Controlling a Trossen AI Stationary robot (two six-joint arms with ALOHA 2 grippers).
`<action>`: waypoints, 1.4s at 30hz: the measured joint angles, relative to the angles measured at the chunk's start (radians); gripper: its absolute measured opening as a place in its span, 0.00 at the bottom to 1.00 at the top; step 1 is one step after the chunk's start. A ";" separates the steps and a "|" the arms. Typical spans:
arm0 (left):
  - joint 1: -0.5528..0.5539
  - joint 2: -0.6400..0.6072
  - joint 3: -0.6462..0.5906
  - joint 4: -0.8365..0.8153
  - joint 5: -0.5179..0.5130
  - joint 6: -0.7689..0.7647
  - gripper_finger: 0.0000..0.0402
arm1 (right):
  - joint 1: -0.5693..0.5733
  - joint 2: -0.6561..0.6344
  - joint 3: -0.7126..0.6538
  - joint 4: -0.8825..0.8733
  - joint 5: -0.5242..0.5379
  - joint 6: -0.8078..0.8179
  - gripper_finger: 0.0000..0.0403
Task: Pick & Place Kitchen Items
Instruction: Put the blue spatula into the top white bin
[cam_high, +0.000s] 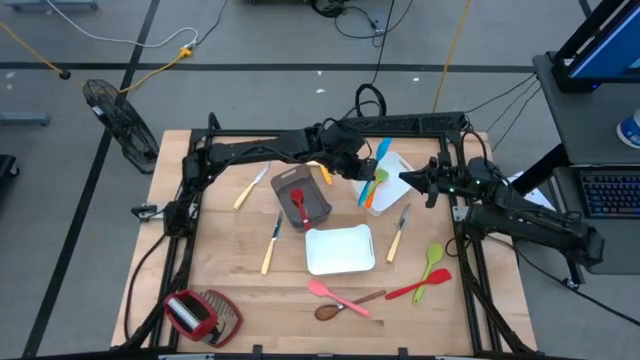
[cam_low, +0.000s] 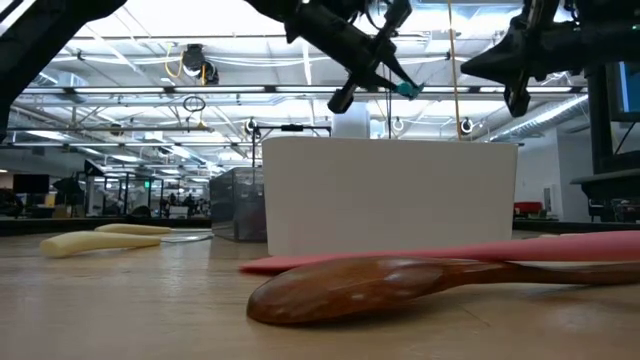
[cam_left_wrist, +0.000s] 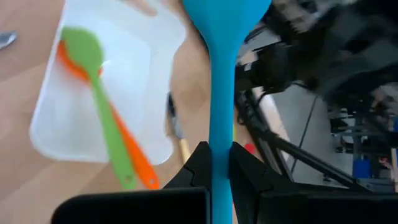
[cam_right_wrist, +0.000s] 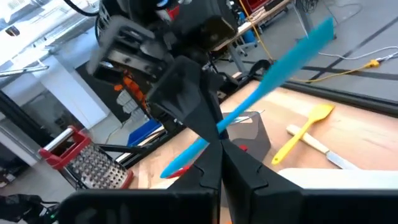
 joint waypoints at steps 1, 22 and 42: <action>-0.003 0.000 0.000 0.011 -0.003 0.010 0.04 | 0.000 0.014 0.000 0.016 0.000 0.011 0.00; -0.043 0.000 0.000 0.018 -0.210 0.130 0.04 | -0.003 0.331 0.000 0.369 0.006 0.096 0.45; -0.077 0.000 -0.001 0.031 -0.239 0.086 0.04 | -0.002 0.531 0.002 0.547 0.059 0.205 0.49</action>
